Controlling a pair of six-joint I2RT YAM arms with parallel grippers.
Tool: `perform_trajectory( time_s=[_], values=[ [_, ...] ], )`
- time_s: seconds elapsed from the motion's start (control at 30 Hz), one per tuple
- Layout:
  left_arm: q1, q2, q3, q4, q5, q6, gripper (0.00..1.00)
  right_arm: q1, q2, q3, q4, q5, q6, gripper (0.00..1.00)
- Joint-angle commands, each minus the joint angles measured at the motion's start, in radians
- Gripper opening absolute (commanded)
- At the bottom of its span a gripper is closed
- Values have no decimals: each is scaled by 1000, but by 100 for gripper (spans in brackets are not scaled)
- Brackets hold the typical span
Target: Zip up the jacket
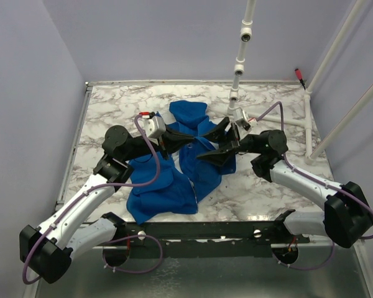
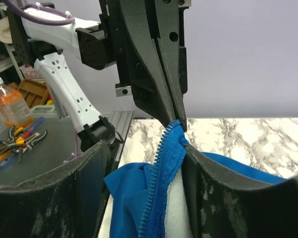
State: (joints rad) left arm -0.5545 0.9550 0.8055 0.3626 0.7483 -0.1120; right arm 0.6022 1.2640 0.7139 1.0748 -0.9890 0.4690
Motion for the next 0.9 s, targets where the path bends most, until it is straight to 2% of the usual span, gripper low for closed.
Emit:
perform_trajectory(
  time_s=[0.0,0.1,0.13,0.23,0.3,0.33,0.43,0.53,0.67,0.87],
  values=[
    [13,-27,21,21,-30,-6,0,0,1,-6,107,-17,45,58],
    [13,-31,21,22,-35,-8,0,1,19,-3,121,-20,67,38],
    [13,-32,20,24,-36,-8,0,1,24,0,122,-20,72,34],
    [16,-37,20,25,-41,-13,0,1,40,4,137,-12,82,35],
    [16,-38,20,27,-42,-18,0,0,55,14,149,-10,90,49],
    [16,-38,19,27,-42,-20,0,1,64,21,149,-10,92,53],
    [16,-41,21,27,-44,-20,0,1,89,44,168,-8,100,53],
    [17,-42,19,27,-46,-21,0,1,102,47,193,15,114,47],
    [22,-45,17,27,-52,-26,0,1,101,43,198,44,113,27],
    [24,-49,12,34,-60,-36,0,0,119,48,209,59,118,27]
  ],
)
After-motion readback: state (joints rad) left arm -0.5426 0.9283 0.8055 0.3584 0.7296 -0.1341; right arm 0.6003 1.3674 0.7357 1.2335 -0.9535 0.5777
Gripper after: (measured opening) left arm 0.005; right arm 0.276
